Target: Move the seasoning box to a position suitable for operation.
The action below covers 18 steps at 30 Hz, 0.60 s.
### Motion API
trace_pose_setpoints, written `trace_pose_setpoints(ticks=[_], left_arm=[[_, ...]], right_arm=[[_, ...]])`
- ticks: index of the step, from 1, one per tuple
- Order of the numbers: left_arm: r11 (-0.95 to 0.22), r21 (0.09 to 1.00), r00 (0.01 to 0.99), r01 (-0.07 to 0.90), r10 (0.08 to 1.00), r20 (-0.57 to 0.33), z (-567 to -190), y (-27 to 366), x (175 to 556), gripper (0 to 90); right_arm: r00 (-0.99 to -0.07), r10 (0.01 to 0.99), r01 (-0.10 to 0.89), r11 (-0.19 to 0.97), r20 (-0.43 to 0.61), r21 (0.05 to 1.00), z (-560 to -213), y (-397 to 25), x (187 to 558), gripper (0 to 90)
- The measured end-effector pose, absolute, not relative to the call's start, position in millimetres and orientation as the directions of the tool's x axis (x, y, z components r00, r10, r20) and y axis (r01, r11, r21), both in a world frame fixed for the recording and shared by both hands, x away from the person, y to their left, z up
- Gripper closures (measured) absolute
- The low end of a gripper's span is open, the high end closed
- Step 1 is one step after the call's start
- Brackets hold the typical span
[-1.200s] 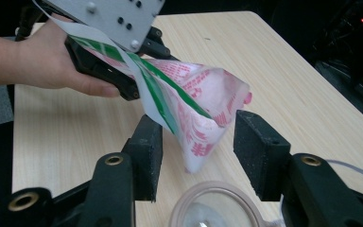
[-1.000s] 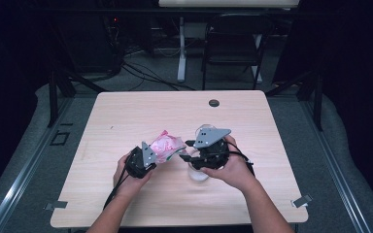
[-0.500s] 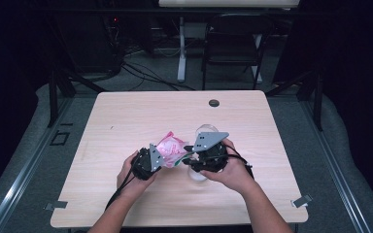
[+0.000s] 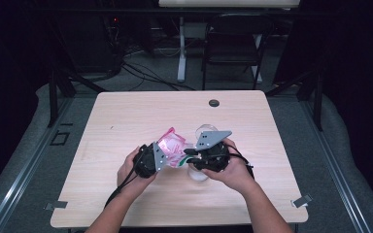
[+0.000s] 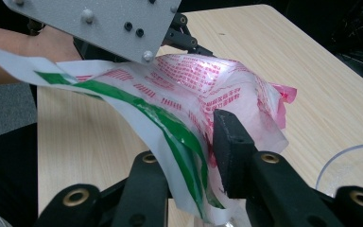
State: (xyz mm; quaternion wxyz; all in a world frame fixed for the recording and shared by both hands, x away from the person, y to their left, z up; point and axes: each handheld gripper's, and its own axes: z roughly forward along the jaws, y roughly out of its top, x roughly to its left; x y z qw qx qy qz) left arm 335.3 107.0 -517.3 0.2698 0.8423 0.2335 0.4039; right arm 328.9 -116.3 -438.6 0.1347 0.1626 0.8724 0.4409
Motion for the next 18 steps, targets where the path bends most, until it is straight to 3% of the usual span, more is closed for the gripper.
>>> trace_pose_setpoints(ticks=[10,18], left_arm=[[-0.749,0.641,0.563,0.169,0.607,0.561,-517.6,104.7,335.0,61.4],[-0.755,0.636,0.564,0.160,0.599,0.568,-518.3,104.9,336.0,61.5]], right_arm=[[-0.909,0.408,0.177,0.561,-0.083,0.809,-439.9,-116.2,328.2,88.4],[-0.907,0.418,0.216,0.554,-0.044,0.804,-441.4,-115.6,329.2,90.0]])
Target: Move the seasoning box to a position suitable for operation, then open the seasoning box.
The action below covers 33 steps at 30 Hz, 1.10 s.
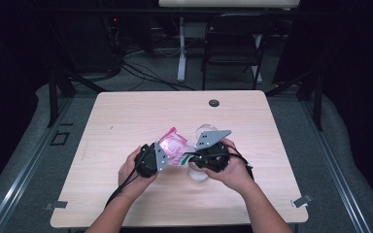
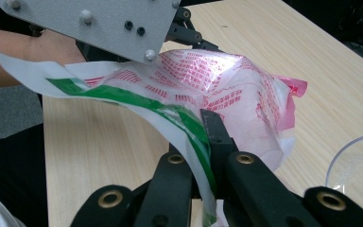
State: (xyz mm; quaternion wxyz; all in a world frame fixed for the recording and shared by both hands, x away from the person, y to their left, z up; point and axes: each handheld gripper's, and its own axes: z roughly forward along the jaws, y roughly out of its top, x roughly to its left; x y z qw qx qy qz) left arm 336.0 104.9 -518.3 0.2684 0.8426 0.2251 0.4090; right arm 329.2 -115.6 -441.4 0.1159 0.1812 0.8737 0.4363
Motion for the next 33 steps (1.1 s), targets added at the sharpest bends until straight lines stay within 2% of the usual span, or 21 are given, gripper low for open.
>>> trace_pose_setpoints(ticks=[14,33], left_arm=[[-0.753,0.640,0.564,0.152,0.598,0.570,-520.6,104.9,337.6,61.5],[-0.764,0.632,0.522,0.126,0.593,0.613,-516.7,105.2,334.3,61.5]], right_arm=[[-0.909,0.417,0.260,0.541,0.014,0.800,-443.4,-116.6,332.6,90.0],[-0.911,0.413,0.253,0.537,0.011,0.805,-441.5,-116.3,331.3,90.0]])
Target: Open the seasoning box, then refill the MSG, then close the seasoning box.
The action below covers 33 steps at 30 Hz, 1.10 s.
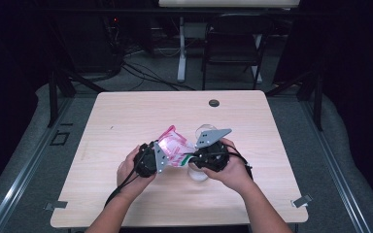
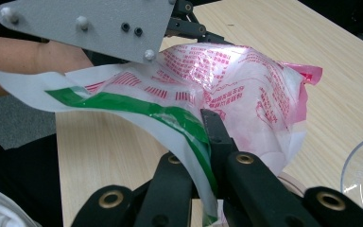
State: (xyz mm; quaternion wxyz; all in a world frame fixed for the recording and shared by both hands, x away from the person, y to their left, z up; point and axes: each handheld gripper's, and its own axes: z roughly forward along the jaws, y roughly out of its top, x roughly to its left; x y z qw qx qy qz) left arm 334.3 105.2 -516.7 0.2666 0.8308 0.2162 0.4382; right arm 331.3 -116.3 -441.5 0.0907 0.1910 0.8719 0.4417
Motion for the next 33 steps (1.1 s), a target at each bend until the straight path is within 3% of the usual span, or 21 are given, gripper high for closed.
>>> trace_pose_setpoints(ticks=[33], left_arm=[[-0.804,0.588,0.496,0.083,0.545,0.676,-509.0,102.2,337.0,61.5]], right_arm=[[-0.904,0.427,0.263,0.518,0.021,0.814,-441.8,-121.6,332.8,90.0]])
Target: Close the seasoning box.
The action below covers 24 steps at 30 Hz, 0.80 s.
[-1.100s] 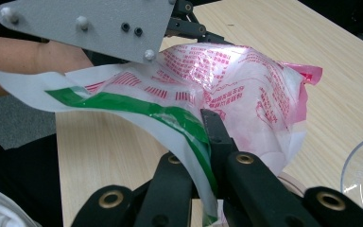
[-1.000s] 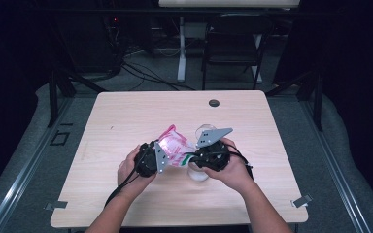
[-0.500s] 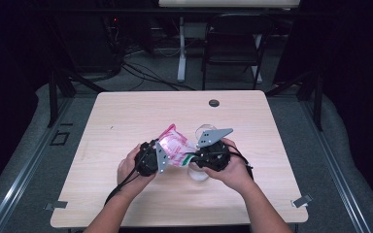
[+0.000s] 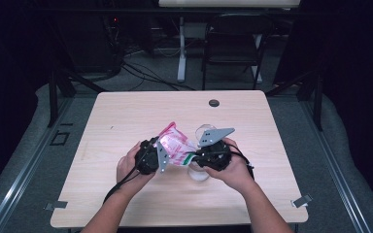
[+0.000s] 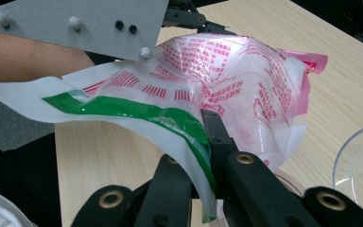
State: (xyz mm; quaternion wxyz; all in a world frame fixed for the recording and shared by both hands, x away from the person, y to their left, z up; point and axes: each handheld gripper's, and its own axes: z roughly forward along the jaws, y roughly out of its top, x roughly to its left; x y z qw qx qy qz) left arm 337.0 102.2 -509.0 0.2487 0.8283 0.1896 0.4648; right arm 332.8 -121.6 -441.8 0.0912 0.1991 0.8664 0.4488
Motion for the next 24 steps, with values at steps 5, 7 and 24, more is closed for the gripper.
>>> trace_pose_setpoints(ticks=[5,7,24], left_arm=[[-0.807,0.585,0.499,0.079,0.540,0.678,-509.0,102.2,337.1,61.5],[-0.807,0.586,0.493,0.075,0.541,0.681,-509.8,101.7,337.0,61.5],[-0.842,0.537,0.459,0.044,0.495,0.738,-505.5,99.0,336.4,61.5]], right_arm=[[-0.905,0.426,0.264,0.519,0.022,0.813,-442.6,-121.3,332.8,90.0],[-0.905,0.425,0.264,0.521,0.021,0.812,-442.7,-121.5,332.9,90.0],[-0.907,0.419,0.273,0.514,0.039,0.813,-443.8,-125.9,335.3,90.0]])
